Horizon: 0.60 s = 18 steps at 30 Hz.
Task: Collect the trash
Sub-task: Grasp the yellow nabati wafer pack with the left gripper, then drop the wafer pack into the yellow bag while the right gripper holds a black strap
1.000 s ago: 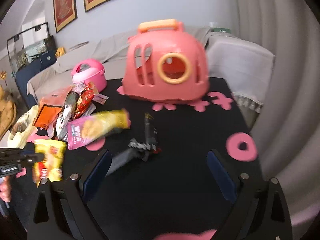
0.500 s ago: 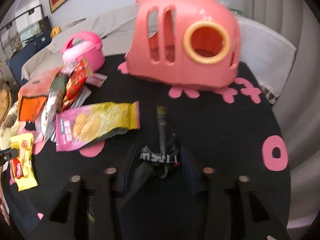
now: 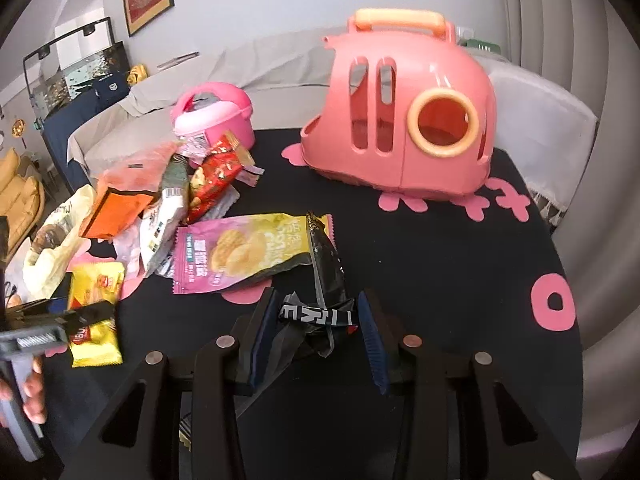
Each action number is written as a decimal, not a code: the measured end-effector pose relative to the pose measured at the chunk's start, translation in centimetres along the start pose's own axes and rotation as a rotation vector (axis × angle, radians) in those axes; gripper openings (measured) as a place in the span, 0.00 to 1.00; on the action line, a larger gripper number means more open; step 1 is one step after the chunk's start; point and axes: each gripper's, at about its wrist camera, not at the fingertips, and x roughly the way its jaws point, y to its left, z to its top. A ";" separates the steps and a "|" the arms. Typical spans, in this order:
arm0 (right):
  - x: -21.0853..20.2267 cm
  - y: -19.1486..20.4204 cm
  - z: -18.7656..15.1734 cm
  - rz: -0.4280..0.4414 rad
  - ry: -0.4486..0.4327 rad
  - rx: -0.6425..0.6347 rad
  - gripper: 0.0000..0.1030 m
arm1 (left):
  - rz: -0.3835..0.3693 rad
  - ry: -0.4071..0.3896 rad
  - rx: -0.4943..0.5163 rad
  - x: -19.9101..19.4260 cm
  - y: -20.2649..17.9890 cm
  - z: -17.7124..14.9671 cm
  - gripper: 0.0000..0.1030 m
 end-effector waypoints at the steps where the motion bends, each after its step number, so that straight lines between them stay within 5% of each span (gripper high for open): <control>1: -0.2 0.1 0.0 -0.004 -0.006 -0.004 0.37 | 0.007 -0.004 0.015 0.1 -0.3 -0.1 0.71; 7: -0.8 0.7 -0.3 0.013 -0.024 -0.009 0.37 | 0.001 -0.038 0.043 -0.5 -0.7 -0.2 0.45; 14: -2.2 2.5 0.3 0.064 -0.051 -0.026 0.37 | -0.059 -0.164 0.004 -4.4 2.5 0.0 0.43; 18: -3.6 4.4 1.1 0.096 -0.084 -0.056 0.37 | -0.031 -0.260 0.007 -7.9 4.9 0.1 0.43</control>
